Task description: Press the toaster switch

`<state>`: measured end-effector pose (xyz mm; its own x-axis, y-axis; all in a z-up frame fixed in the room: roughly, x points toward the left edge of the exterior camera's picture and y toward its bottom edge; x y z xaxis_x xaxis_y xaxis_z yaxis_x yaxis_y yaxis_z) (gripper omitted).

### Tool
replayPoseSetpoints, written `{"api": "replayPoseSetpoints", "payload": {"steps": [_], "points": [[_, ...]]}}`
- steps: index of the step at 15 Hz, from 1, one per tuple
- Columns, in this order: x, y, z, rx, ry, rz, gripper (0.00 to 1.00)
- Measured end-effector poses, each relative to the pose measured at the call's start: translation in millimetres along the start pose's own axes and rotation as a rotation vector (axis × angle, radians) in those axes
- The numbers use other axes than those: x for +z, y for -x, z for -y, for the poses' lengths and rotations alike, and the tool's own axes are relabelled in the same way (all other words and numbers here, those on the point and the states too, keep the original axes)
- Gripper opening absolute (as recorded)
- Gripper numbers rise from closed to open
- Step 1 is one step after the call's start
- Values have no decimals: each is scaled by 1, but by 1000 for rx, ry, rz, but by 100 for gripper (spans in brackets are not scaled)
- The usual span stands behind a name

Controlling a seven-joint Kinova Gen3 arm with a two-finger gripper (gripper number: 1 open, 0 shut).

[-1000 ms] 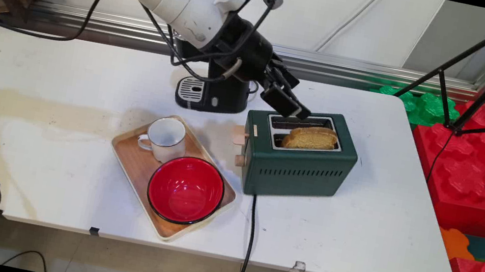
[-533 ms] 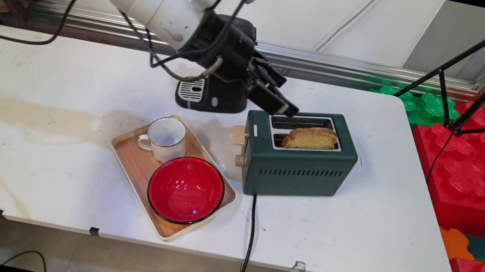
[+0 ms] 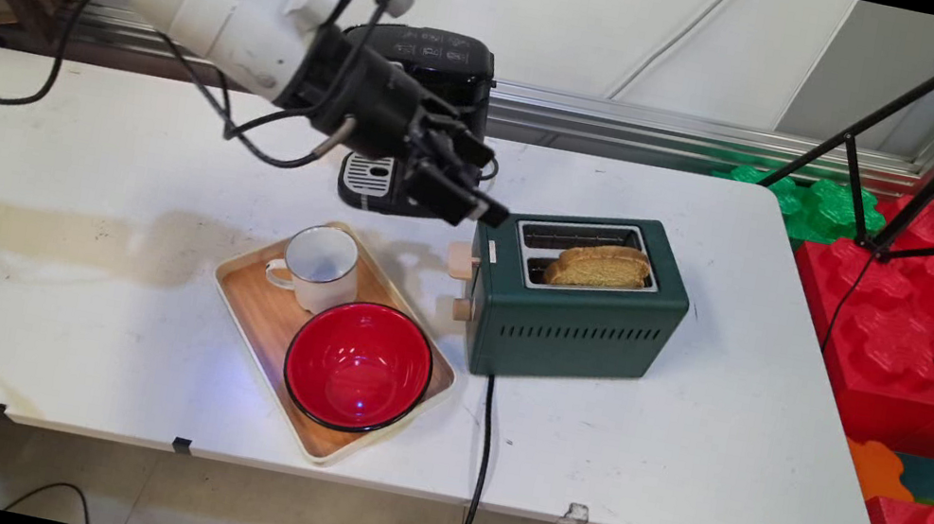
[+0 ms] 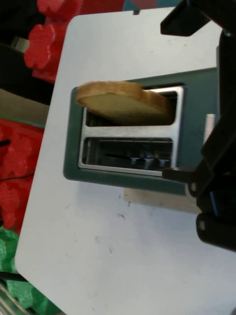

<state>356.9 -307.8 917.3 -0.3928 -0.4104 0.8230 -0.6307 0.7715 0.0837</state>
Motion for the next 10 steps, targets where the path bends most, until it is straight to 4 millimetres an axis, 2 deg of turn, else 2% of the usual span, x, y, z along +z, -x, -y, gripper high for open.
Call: {"api": "replayPoseSetpoints", "payload": {"steps": [10], "points": [[-24, 34, 6, 25, 5, 23, 100]]}}
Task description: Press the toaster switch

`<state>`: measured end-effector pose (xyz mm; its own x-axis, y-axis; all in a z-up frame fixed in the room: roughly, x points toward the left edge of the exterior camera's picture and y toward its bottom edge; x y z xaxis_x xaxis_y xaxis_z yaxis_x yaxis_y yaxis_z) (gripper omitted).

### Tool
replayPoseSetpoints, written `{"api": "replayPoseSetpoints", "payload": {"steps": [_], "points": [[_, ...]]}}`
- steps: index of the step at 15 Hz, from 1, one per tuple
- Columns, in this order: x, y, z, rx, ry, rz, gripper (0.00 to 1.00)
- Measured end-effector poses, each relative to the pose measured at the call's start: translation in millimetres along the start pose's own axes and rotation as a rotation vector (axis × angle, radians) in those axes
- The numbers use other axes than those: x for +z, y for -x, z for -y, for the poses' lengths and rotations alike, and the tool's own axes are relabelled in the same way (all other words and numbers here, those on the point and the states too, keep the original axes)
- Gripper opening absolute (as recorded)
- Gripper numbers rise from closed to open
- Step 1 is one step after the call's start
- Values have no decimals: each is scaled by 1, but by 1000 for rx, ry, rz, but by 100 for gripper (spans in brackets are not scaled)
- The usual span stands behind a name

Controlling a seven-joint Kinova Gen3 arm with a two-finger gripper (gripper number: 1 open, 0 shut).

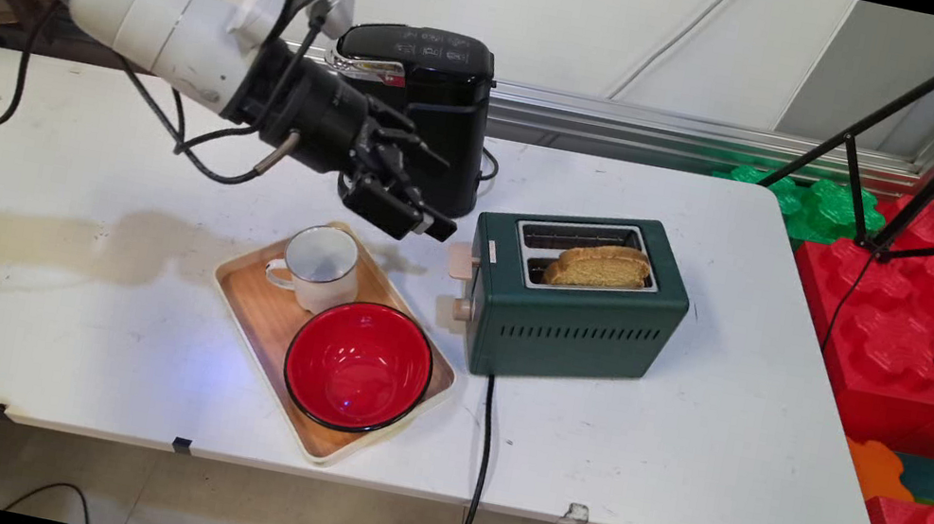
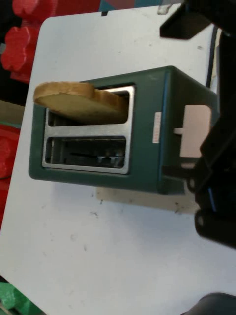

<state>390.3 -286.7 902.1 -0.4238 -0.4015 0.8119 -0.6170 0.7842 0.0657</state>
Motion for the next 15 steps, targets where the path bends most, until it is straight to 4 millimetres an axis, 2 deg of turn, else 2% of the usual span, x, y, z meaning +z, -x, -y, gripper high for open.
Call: {"api": "replayPoseSetpoints", "payload": {"steps": [1, 2, 10, 15], "points": [[-1, 2, 0, 1, 1, 1, 100], [-3, 4, -1, 2, 2, 2, 0], [-7, 15, 0, 0, 3, 12, 0], [1, 20, 2, -11, 7, 33, 0]]}}
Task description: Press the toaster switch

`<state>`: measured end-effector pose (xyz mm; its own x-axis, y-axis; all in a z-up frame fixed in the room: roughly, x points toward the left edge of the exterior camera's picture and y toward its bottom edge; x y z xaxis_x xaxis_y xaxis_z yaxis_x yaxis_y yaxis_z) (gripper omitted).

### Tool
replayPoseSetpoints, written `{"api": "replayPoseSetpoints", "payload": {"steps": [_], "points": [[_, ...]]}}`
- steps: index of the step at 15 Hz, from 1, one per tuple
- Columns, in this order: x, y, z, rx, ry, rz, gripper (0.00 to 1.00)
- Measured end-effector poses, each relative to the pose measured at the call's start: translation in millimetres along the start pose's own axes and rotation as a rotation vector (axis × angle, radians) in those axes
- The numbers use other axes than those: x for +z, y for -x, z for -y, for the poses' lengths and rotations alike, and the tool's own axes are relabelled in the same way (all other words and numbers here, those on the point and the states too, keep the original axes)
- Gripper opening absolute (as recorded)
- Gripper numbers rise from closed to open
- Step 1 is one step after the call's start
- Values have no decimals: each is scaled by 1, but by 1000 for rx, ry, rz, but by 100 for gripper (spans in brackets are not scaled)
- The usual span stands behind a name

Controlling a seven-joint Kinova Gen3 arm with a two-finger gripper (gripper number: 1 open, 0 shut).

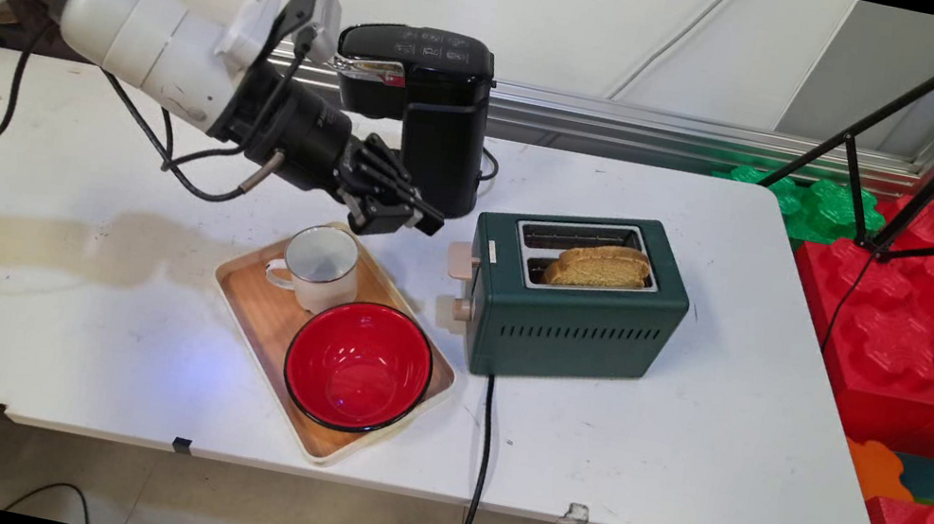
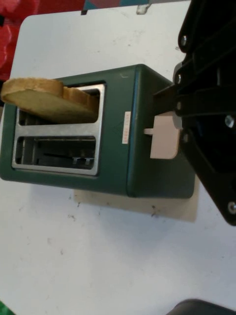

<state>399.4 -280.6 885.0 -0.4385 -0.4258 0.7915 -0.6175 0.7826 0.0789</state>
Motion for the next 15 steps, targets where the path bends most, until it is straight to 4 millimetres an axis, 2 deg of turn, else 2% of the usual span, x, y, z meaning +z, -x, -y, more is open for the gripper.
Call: {"api": "replayPoseSetpoints", "payload": {"steps": [15], "points": [[44, -4, 11, -10, 1, 67, 0]]}}
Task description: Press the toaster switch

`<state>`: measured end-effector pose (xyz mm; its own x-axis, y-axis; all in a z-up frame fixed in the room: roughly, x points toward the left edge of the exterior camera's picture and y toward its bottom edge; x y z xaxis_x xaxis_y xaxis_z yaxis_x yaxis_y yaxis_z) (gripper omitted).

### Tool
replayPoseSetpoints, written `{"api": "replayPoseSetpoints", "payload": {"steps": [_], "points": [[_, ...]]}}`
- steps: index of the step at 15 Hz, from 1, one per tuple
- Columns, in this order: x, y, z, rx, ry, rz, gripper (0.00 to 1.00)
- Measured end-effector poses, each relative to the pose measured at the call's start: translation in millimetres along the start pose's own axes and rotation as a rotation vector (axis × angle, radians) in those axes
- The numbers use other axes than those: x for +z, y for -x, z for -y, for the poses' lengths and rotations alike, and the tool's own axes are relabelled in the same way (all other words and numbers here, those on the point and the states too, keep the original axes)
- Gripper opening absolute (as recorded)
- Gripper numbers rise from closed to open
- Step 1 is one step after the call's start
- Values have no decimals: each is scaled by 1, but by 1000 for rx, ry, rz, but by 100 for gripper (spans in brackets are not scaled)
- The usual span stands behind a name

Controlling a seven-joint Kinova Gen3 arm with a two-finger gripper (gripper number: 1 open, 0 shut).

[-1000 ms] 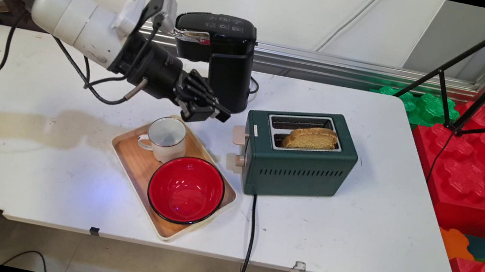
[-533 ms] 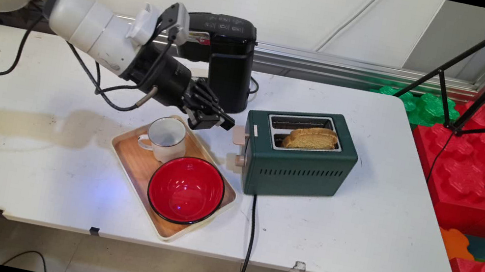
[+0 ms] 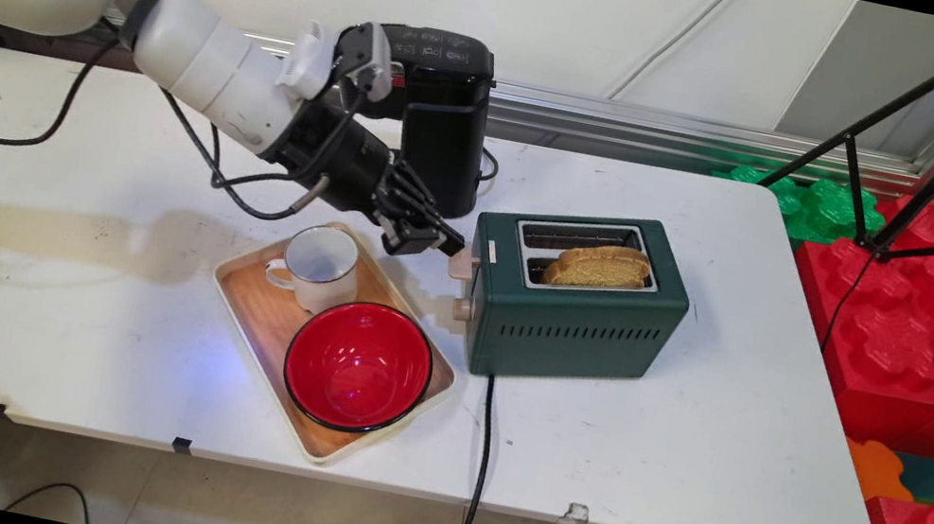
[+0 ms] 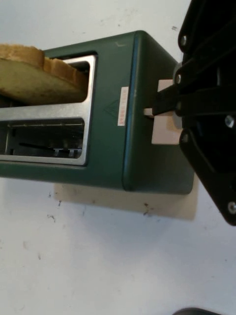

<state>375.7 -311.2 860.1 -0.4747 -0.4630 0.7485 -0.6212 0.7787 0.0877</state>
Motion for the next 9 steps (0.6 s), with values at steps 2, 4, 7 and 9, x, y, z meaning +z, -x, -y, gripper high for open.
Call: {"api": "replayPoseSetpoints", "payload": {"steps": [2, 4, 7, 9], "points": [[5, -1, 1, -4, 1, 2, 0], [13, -1, 3, -10, 2, 3, 0], [22, 0, 4, -16, 7, 9, 0], [28, 3, 4, -19, 13, 19, 0]]}}
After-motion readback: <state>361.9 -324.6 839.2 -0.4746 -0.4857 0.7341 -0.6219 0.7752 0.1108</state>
